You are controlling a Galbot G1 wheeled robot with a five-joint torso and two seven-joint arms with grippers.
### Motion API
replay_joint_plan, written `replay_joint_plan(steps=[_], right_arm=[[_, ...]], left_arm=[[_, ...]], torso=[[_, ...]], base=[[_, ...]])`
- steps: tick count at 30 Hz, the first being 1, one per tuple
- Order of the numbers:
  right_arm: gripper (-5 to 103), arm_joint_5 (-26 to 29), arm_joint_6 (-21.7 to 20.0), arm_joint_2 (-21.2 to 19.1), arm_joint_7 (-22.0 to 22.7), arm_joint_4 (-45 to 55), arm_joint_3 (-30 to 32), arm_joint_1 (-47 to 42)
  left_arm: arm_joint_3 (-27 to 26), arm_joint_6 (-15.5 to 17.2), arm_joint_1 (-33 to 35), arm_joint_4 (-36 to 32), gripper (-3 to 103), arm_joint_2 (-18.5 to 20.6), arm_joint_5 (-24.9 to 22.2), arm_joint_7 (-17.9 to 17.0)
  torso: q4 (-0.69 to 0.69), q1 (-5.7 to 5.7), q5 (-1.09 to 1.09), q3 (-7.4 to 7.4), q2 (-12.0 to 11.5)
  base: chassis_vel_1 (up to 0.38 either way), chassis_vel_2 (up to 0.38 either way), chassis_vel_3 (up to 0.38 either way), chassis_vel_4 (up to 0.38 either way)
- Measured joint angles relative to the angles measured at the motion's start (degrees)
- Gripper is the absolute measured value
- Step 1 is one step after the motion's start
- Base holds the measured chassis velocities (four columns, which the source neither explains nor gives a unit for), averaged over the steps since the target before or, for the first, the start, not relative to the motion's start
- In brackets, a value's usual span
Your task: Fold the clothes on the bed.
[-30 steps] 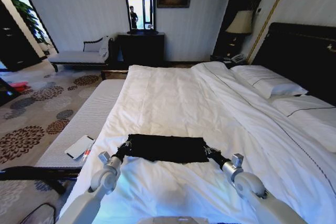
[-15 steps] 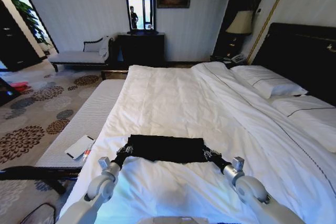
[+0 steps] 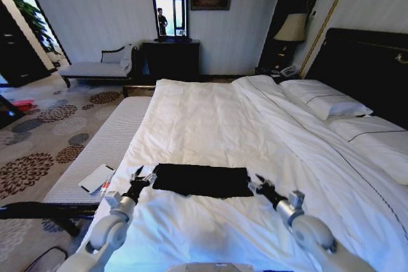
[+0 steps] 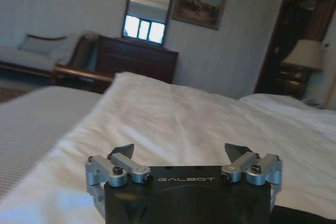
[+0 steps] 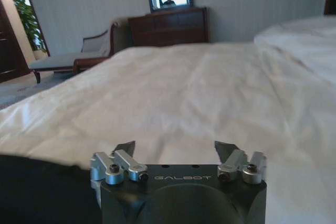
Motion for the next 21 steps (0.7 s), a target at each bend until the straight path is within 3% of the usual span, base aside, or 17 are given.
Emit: replay_joint_plan(steps=[4,6,8,12,15,21], right_arm=[[97,0.1,0.1,-2.0,-0.3,-2.0,-1.2,3.8],[100,-0.5,0.7,-3.0,-0.8,-3.9,-2.4,6.0],[100,-1.7,1.2,-3.5,-1.5,-5.2,-3.6,7.6],[100,-8.1,4.1,-4.9,-4.6,-11.2,-10.7,15.8],[100,-10.9,5.6,-4.8,-5.9,-14.0,-14.7,19.6],[100,-20.9,12.8,-3.9,-10.5,-19.8,-21.8,25.9]], left_arm=[[0.2,-0.8,-0.2,1.0,100,1.4,1.1,-0.1],[1.2,-1.1,-0.9,1.9,100,2.8,1.2,0.4],[1.4,-1.1,-1.0,2.2,100,3.1,1.0,0.5],[0.3,-1.2,0.7,2.1,100,2.9,1.2,0.7],[-0.2,-1.3,1.8,1.9,100,2.4,1.5,0.9],[0.1,-1.3,2.4,0.8,100,1.5,1.2,1.0]], torso=[[0.02,0.01,-0.02,0.01,0.0],[-0.10,0.01,-0.02,0.00,0.0],[-0.10,0.00,-0.02,0.00,0.0],[0.00,0.01,-0.01,0.00,0.0],[0.01,0.01,-0.02,0.01,0.0],[-0.03,0.00,-0.02,-0.01,0.0]], base=[[0.000,0.000,0.000,0.000],[0.000,0.000,0.000,0.000],[0.000,0.000,0.000,0.000],[0.000,0.000,0.000,0.000],[0.000,0.000,0.000,0.000],[0.000,0.000,0.000,0.000]])
